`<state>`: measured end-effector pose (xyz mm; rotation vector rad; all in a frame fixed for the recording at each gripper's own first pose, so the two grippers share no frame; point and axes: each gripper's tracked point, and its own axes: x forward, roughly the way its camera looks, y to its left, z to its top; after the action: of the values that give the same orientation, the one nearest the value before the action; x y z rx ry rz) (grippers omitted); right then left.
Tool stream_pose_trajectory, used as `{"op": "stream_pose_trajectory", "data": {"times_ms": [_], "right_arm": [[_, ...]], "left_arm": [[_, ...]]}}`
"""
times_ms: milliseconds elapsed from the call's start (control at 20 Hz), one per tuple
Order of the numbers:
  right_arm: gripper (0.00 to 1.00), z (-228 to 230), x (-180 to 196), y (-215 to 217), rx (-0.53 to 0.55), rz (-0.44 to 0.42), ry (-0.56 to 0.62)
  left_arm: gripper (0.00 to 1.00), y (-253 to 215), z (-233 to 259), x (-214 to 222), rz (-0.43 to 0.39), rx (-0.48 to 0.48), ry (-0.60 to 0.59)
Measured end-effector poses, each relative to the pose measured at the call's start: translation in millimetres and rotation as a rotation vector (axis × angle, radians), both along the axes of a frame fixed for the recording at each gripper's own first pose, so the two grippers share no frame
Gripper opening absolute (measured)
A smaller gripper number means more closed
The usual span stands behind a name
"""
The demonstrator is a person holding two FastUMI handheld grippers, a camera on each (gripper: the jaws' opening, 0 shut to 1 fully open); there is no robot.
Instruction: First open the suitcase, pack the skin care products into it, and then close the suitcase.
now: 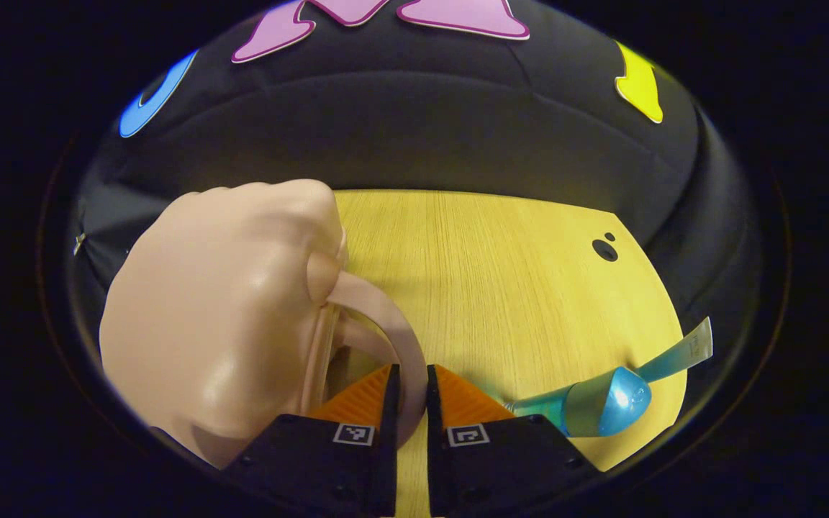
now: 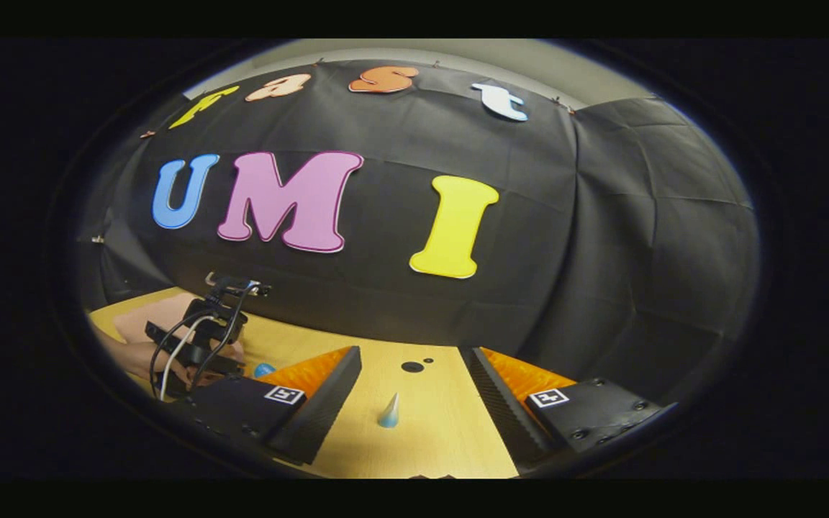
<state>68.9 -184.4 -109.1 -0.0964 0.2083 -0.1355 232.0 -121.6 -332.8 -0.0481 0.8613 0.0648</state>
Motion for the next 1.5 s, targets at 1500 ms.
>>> {"op": "stream_pose_trajectory", "data": {"times_ms": [1500], "right_arm": [[0.97, 50, -20, 155, 0.075, 0.163, -0.071]], "left_arm": [[0.06, 316, 269, -40, 0.091, -0.085, -0.271]]}}
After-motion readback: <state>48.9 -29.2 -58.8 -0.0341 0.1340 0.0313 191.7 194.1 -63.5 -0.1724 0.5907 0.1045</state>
